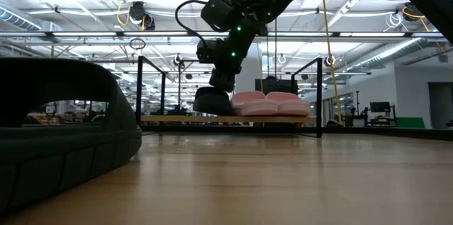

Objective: Pick and place slides into the shelf
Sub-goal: Put the right black slide on the shelf

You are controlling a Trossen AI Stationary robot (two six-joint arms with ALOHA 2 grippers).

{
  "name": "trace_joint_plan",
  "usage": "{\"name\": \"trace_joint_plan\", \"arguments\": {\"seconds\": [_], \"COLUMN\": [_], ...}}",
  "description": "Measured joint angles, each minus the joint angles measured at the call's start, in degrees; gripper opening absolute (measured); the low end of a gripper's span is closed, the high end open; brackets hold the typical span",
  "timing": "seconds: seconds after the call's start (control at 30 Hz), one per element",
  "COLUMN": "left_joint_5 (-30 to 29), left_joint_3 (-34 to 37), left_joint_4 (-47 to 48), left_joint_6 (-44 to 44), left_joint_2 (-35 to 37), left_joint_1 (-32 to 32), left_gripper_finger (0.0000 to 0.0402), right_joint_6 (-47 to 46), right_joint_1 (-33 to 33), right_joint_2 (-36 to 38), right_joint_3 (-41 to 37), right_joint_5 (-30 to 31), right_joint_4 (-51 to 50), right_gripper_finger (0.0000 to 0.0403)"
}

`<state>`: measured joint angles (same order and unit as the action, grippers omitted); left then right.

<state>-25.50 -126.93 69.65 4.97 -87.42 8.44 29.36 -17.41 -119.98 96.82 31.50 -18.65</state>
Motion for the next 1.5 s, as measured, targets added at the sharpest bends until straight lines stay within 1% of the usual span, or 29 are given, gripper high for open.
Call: {"name": "trace_joint_plan", "arguments": {"seconds": [0.13, 0.43, 0.87, 1.13, 1.27, 1.5], "left_joint_5": [-0.02, -0.07, -0.07, -0.06, -0.07, -0.04], "left_joint_3": [0.00, 0.00, 0.00, 0.00, 0.00, 0.00], "left_joint_4": [-0.02, -0.09, -0.09, -0.09, -0.08, -0.07], "left_joint_6": [-0.08, -0.35, -0.07, -0.14, -0.21, -0.35], "left_joint_2": [0.00, 0.00, 0.00, 0.00, 0.00, 0.00], "left_joint_1": [0.00, 0.00, 0.00, 0.00, 0.00, 0.00], "left_gripper_finger": [0.0051, 0.0051, 0.0051, 0.0051, 0.0051, 0.0051], "right_joint_6": [0.25, 0.24, 1.38, 1.36, 1.30, -0.65], "right_joint_1": [-0.09, -0.21, 0.62, 1.62, 1.84, 1.84], "right_joint_2": [0.00, 0.13, 0.29, 0.33, 0.37, 0.48], "right_joint_3": [0.07, 0.15, 0.20, 0.20, 0.20, 0.26], "right_joint_5": [1.42, 1.51, 1.64, 1.69, 3.13, 3.11], "right_joint_4": [0.15, 0.52, 4.48, 1.89, -0.37, -3.08], "right_gripper_finger": [0.0000, 0.0000, 0.0000, 0.0000, 0.0000, 0.0000]}}
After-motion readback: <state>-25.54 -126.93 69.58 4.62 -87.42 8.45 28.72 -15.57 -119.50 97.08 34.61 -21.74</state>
